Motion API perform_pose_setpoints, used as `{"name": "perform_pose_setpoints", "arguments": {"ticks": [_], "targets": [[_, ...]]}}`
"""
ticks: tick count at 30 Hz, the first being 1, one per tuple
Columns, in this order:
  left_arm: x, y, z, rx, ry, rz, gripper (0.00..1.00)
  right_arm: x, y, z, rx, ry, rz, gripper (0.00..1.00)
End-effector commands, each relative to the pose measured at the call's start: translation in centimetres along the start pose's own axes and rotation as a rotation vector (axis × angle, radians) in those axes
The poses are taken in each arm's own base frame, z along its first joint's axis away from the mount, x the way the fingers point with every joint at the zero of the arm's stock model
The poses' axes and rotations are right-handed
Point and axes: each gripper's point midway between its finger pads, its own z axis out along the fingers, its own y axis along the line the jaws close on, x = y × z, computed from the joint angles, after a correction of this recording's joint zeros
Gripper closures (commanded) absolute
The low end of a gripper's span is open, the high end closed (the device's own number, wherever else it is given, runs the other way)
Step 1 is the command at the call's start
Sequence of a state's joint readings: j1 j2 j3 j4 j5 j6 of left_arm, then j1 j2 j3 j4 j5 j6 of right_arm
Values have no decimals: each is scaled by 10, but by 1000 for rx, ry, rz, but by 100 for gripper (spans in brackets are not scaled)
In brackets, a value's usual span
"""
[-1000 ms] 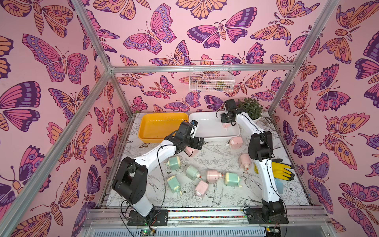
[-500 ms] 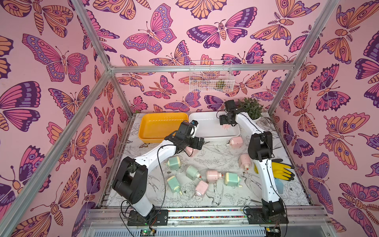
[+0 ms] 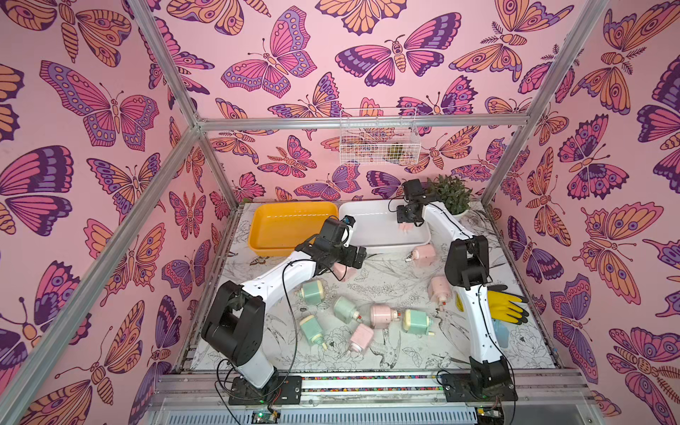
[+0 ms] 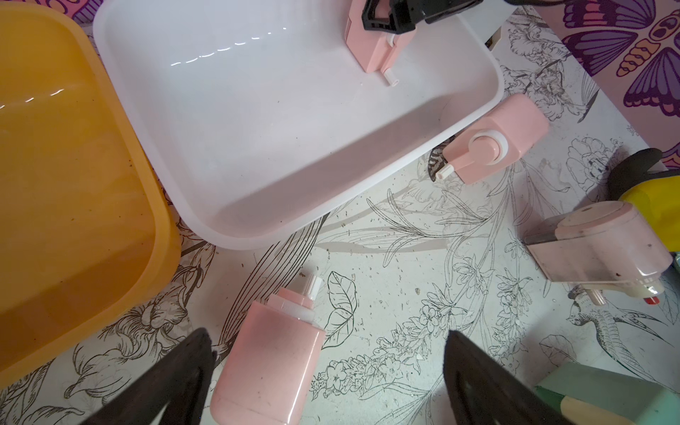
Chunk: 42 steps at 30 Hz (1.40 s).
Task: Place the pencil sharpeners by color into the storage box
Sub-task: Place the pencil sharpener in the storage box, then pick up the pencil sharpener from the center of the board.
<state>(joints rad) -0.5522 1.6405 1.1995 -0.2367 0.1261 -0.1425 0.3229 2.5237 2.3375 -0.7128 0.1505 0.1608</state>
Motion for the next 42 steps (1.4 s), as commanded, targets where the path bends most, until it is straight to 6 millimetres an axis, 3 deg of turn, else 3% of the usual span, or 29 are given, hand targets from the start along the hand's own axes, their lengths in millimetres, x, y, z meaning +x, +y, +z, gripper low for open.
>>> {"name": "perform_pose_setpoints", "arguments": {"ticks": [1, 6, 9, 16, 24, 33, 35, 42], "targets": [[5, 1, -1, -17, 5, 6, 0, -7, -1, 0, 15, -33, 18, 43], [4, 2, 0, -18, 4, 12, 0, -10, -7, 0, 42, -46, 8, 41], [3, 2, 0, -21, 4, 12, 0, -11, -7, -3, 33, -44, -4, 36], [1, 0, 1, -12, 2, 10, 0, -16, 0, -20, -9, -45, -38, 26], [-1, 1, 0, -16, -3, -3, 0, -10, 7, -43, -46, -27, -62, 23], [5, 7, -6, -53, 23, 37, 0, -7, 12, -81, -67, -69, -68, 11], [7, 8, -11, -66, 33, 30, 0, -4, 12, -90, -82, -82, -57, 1], [19, 14, -15, -97, 58, 12, 0, 11, 6, -127, -110, -139, 11, 1]]}}
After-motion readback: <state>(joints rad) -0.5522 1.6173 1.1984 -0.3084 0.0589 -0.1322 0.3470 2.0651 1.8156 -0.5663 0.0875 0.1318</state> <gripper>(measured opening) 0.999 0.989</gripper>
